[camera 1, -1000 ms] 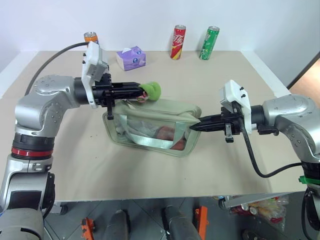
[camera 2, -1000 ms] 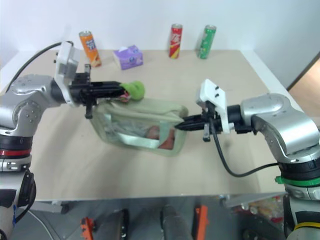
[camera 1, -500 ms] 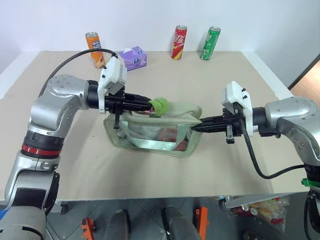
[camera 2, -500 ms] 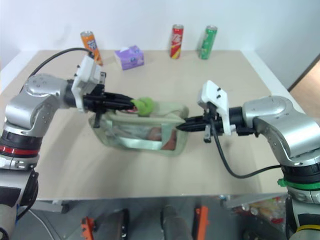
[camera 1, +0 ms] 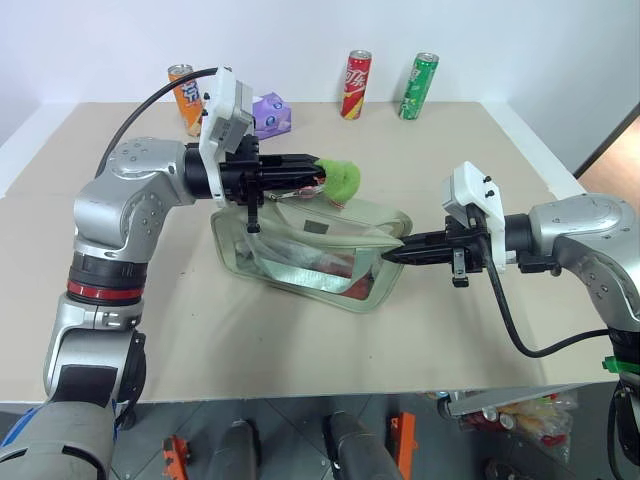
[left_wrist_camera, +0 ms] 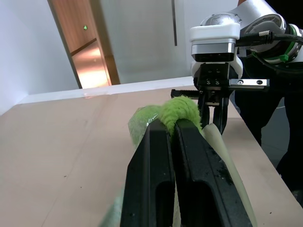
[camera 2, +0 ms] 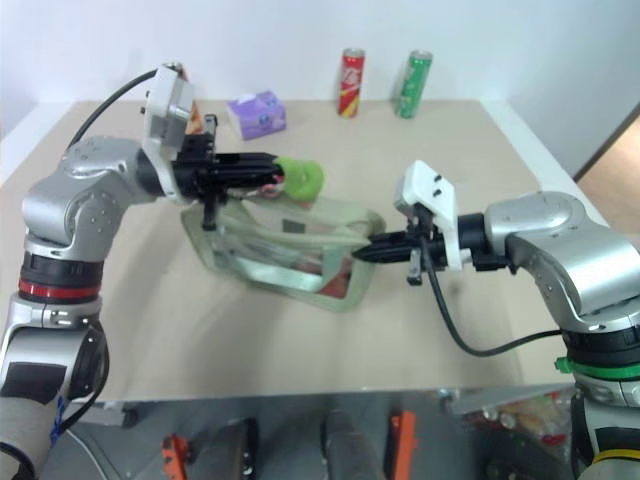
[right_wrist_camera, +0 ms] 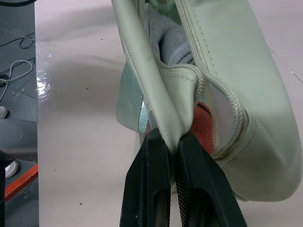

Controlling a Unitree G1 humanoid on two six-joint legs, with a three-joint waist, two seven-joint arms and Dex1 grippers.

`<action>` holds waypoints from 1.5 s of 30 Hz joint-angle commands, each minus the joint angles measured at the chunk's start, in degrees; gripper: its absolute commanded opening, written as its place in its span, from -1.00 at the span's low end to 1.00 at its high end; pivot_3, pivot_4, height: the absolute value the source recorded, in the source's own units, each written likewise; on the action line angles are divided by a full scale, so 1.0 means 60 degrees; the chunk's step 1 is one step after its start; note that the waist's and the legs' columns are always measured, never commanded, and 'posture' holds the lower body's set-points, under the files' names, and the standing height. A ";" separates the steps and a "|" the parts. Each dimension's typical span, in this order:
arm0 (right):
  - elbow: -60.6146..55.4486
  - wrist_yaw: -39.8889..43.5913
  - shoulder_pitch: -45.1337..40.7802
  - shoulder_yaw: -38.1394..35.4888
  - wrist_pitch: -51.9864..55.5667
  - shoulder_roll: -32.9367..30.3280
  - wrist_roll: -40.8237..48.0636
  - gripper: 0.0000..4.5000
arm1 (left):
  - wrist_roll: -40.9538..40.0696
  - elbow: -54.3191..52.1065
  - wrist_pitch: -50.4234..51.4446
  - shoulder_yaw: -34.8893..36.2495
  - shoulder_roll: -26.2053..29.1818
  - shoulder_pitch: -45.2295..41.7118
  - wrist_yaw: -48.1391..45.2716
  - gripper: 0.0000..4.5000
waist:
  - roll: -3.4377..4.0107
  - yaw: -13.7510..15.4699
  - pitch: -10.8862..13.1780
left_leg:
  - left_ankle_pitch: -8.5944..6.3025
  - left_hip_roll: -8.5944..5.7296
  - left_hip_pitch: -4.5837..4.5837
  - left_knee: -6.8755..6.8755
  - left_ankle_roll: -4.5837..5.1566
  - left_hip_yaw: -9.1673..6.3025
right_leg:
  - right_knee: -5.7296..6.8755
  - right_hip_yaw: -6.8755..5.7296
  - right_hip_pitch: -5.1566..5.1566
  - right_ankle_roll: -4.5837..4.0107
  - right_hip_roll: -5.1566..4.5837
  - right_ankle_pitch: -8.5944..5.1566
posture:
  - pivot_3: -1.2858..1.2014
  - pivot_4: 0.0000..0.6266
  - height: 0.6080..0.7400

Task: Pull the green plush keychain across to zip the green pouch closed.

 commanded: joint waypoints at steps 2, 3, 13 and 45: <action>-0.0258 0.0044 -0.0259 -0.0268 -0.0111 -0.0066 0.0128 -1.00 | -0.0237 -0.0110 0.0324 0.0359 0.0251 -0.0047 0.0109 -0.56 | 0.0000 -0.0001 0.0000 | 0.0000 0.0000 0.0001 0.0000 0.0000 -0.0001 | 0.0000 0.0000 -0.0001 0.0000 0.0000 0.0000 | 0.03 -0.52 1.00; -0.0255 0.0045 -0.0263 -0.0267 -0.0113 -0.0068 0.0126 -1.00 | -0.0242 -0.0111 0.0380 0.0352 0.0308 -0.0013 0.0061 -0.44 | 0.0000 -0.0001 0.0000 | 0.0000 0.0000 0.0001 0.0000 0.0000 -0.0001 | 0.0000 0.0000 -0.0001 0.0000 0.0001 0.0000 | 0.03 -0.52 1.00; -0.0194 0.0093 -0.0358 -0.0161 -0.0151 -0.0018 0.0090 -1.00 | -0.0663 -0.0310 0.0665 0.0827 0.0691 0.0120 0.0027 0.99 | 0.0000 -0.0004 0.0000 | 0.0000 0.0000 0.0000 0.0000 0.0000 -0.0002 | 0.0000 -0.0002 -0.0001 -0.0002 0.0001 -0.0001 | 0.03 -0.52 1.00; 0.0184 0.0480 -0.0629 0.0185 -0.0422 0.0200 -0.0169 -1.00 | -0.1565 -0.1707 0.1344 0.2693 0.3882 0.4972 -0.0295 0.99 | 0.0001 -0.0026 -0.0001 | 0.0000 0.0020 0.0010 -0.0011 0.0000 0.0009 | 0.0001 -0.0016 -0.0014 -0.0063 0.0002 -0.0028 | 0.03 -0.52 1.00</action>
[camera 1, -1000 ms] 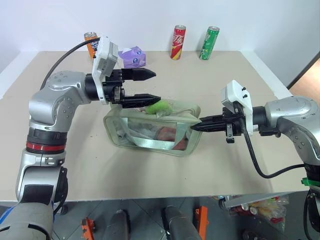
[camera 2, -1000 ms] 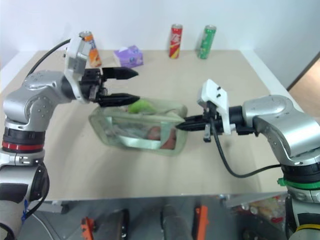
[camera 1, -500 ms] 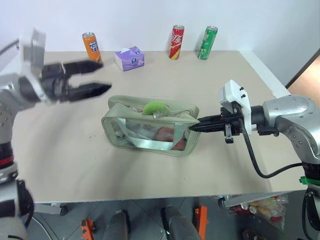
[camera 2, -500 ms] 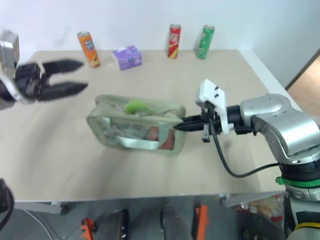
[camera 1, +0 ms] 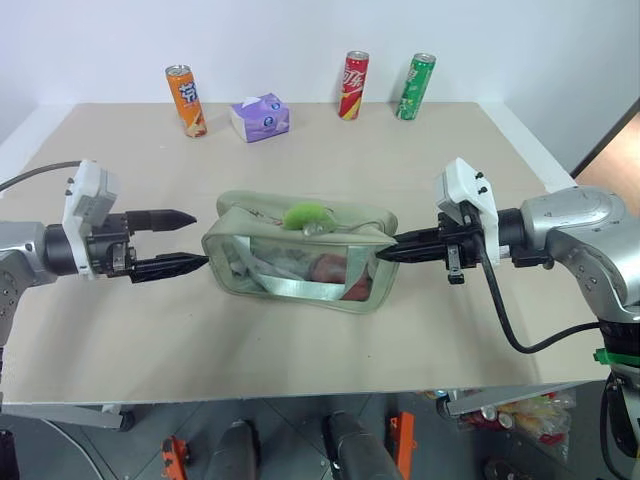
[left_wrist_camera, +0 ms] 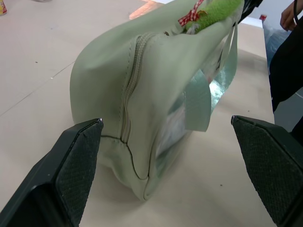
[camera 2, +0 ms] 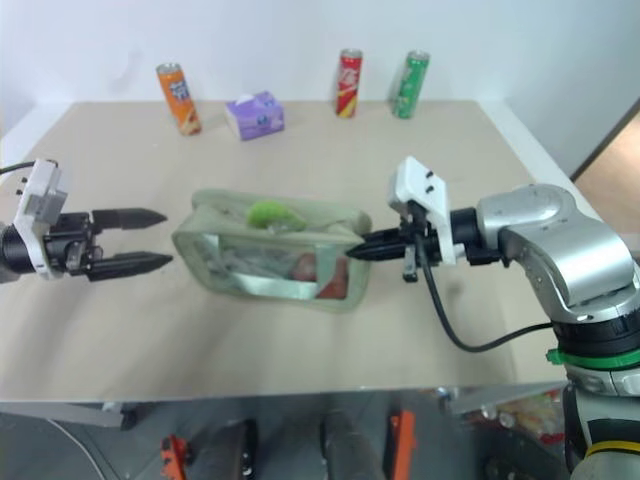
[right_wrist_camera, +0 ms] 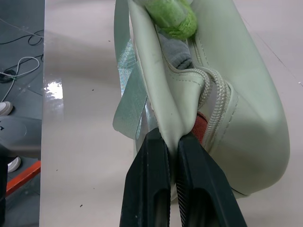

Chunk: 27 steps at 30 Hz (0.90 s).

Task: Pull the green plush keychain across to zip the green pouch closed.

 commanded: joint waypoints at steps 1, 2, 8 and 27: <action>-0.0216 0.0018 -0.0143 -0.0244 -0.0053 -0.0023 0.0114 -1.00 | -0.0123 -0.0099 -0.0038 -0.0108 -0.0068 -0.0257 -0.0021 0.99 | 0.0000 0.0000 0.0000 | 0.0000 0.0000 0.0000 0.0000 0.0000 -0.0001 | 0.0000 -0.0001 0.0001 0.0000 0.0000 0.0000 | 0.03 -0.52 1.00; -0.0249 -0.0008 -0.0115 -0.0280 -0.0030 -0.0036 0.0134 -1.00 | -0.0110 -0.0088 -0.0049 -0.0158 -0.0095 -0.0267 -0.0039 0.99 | 0.0000 -0.0003 0.0000 | 0.0000 0.0000 0.0000 0.0000 0.0000 0.0001 | 0.0000 0.0000 0.0001 0.0000 0.0000 0.0000 | 0.03 -0.52 1.00; -0.0289 -0.0059 -0.0077 -0.0377 0.0025 -0.0121 0.0195 -1.00 | -0.0289 0.0001 0.0074 -0.0336 -0.0216 -0.0477 -0.0184 0.99 | 0.0000 -0.0005 0.0000 | 0.0000 0.0000 0.0000 0.0000 0.0000 0.0001 | 0.0000 0.0001 0.0001 -0.0001 0.0000 0.0001 | 0.03 -0.52 1.00; -0.0363 -0.0116 0.0025 -0.0448 0.0091 -0.0137 0.0247 -1.00 | -0.0393 0.0242 0.0494 -0.0307 -0.0113 -0.0512 -0.0085 0.49 | 0.0000 -0.0003 0.0000 | 0.0000 -0.0001 -0.0001 0.0000 0.0000 0.0001 | 0.0000 0.0001 0.0001 -0.0001 0.0000 0.0001 | 0.03 -0.52 1.00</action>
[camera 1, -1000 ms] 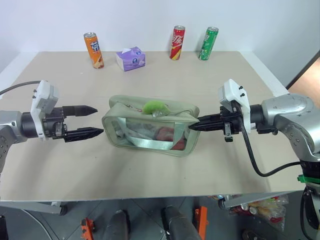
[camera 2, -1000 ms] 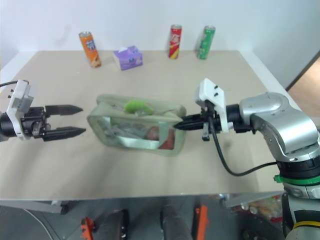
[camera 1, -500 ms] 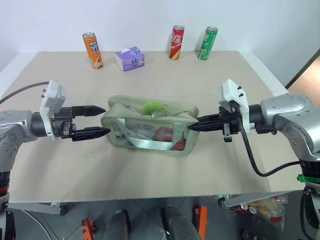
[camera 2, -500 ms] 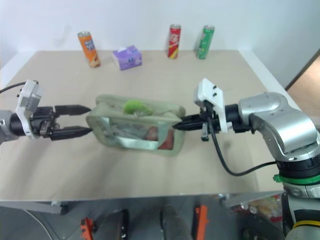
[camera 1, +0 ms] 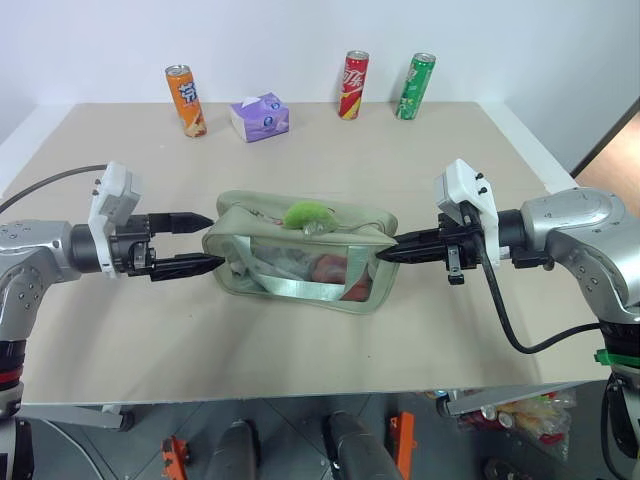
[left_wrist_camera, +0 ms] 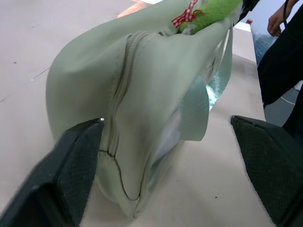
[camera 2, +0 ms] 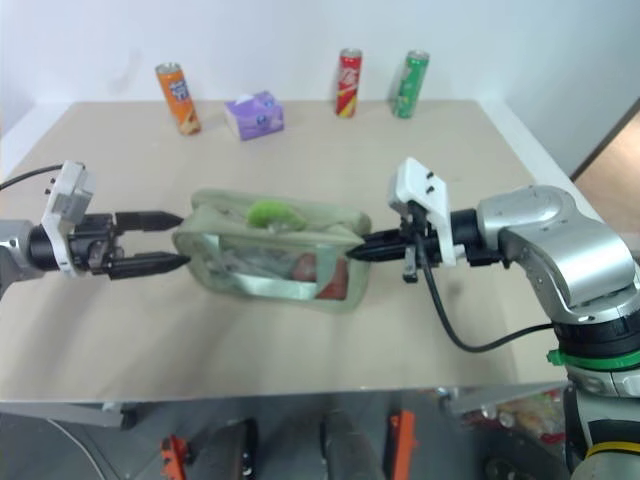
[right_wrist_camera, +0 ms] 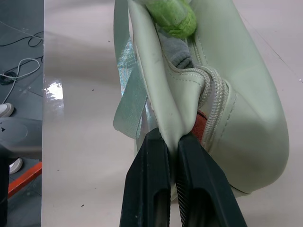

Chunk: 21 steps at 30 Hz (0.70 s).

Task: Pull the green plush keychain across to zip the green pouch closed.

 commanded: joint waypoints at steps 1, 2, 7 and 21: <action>-0.0322 -0.0025 -0.0028 -0.0399 -0.0045 -0.0113 0.0152 -1.00 | -0.0423 -0.0032 0.0280 0.0445 0.0208 -0.0020 -0.0151 0.33 | 0.0000 0.0000 0.0000 | 0.0000 0.0000 -0.0001 0.0000 0.0000 0.0000 | 0.0000 0.0000 0.0000 0.0000 0.0000 0.0000 | 0.03 -0.52 1.00; -0.0312 -0.0022 -0.0030 -0.0390 -0.0050 -0.0109 0.0146 -1.00 | -0.0457 -0.0030 0.0323 0.0482 0.0209 -0.0012 -0.0122 0.19 | 0.0000 0.0000 0.0000 | 0.0000 0.0000 -0.0001 0.0000 0.0000 0.0000 | 0.0000 0.0000 0.0000 0.0000 0.0000 0.0000 | 0.03 -0.52 1.00; -0.0285 0.0004 -0.0095 -0.0353 -0.0048 -0.0081 0.0149 -1.00 | -0.0489 -0.0049 0.0321 0.0551 0.0168 -0.0087 -0.0004 -0.55 | 0.0000 0.0000 0.0000 | 0.0000 0.0000 -0.0001 0.0000 0.0000 0.0000 | 0.0000 0.0000 0.0000 0.0000 0.0000 0.0000 | 0.03 -0.52 1.00; -0.0313 -0.0034 -0.0116 -0.0488 0.0052 -0.0132 0.0262 -1.00 | -0.0413 -0.0017 0.0247 0.0339 0.0030 -0.0277 -0.0004 -0.98 | 0.0000 0.0003 0.0000 | 0.0000 0.0000 -0.0002 0.0000 0.0000 -0.0001 | 0.0000 0.0000 0.0000 0.0000 0.0000 0.0000 | 0.03 -0.52 1.00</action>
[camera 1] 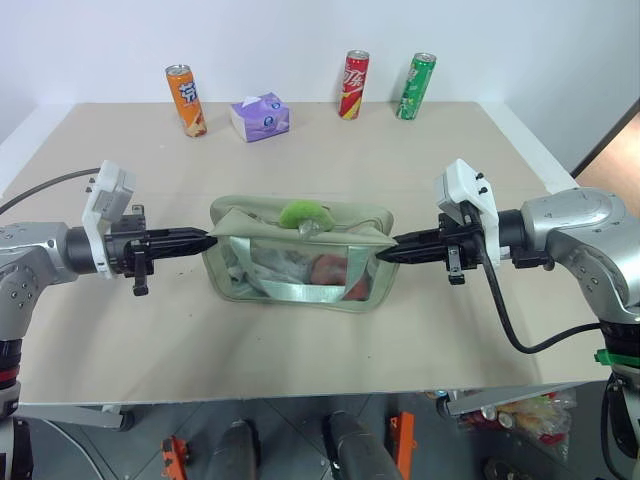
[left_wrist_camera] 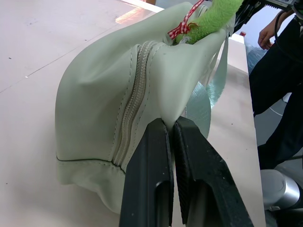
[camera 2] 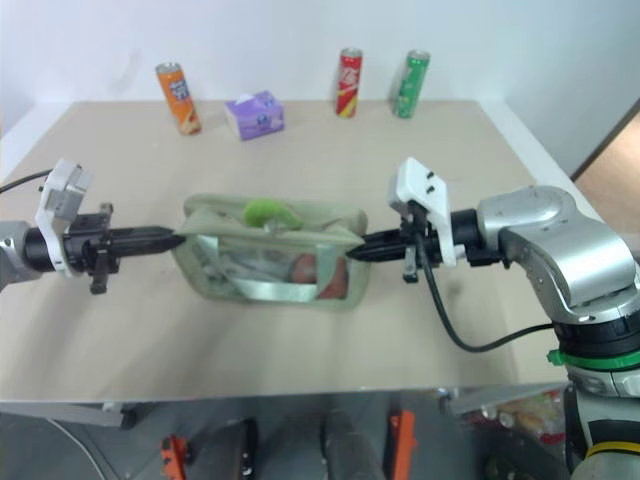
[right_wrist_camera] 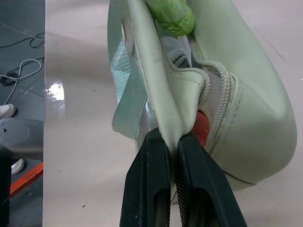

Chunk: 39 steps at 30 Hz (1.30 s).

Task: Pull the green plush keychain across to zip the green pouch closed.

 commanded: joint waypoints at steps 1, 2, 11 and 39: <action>-0.0311 -0.0061 -0.0120 -0.0479 -0.0012 -0.0121 0.0179 -1.00 | -0.0075 -0.0083 -0.0153 0.0137 -0.0013 -0.0257 -0.0002 -0.98 | 0.0000 0.0000 0.0000 | 0.0000 0.0000 0.0000 0.0000 0.0000 0.0000 | 0.0000 0.0000 0.0000 0.0000 0.0000 0.0000 | 0.03 -0.52 1.00; -0.0302 -0.0082 -0.0124 -0.0473 -0.0023 -0.0121 0.0158 -1.00 | -0.0043 -0.0100 -0.0183 0.0106 -0.0026 -0.0249 -0.0006 -0.98 | 0.0000 0.0001 0.0000 | 0.0000 0.0000 0.0000 0.0000 0.0000 0.0000 | 0.0000 0.0000 0.0000 0.0000 0.0000 0.0000 | 0.03 -0.52 1.00; -0.0509 0.0421 -0.0105 -0.0804 0.0197 -0.0352 0.0901 -0.40 | 0.0051 -0.0116 -0.0296 0.0005 -0.0062 -0.0225 -0.0018 -1.00 | 0.0000 0.0026 0.0000 | 0.0000 -0.0002 -0.0002 0.0000 0.0000 -0.0001 | 0.0000 0.0000 0.0001 0.0000 -0.0001 0.0000 | 0.03 -0.52 1.00; 0.1733 0.0942 -0.2909 0.0556 -0.2869 0.1040 -0.1070 0.51 | 0.0001 -0.0226 -0.0385 0.0032 -0.0221 -0.0306 0.0093 -1.00 | 0.0003 0.0028 0.0002 | -0.0009 -0.0006 -0.0015 -0.0006 0.0016 0.0000 | -0.0007 0.0004 -0.0008 0.0013 -0.0002 -0.0005 | 0.03 -0.52 1.00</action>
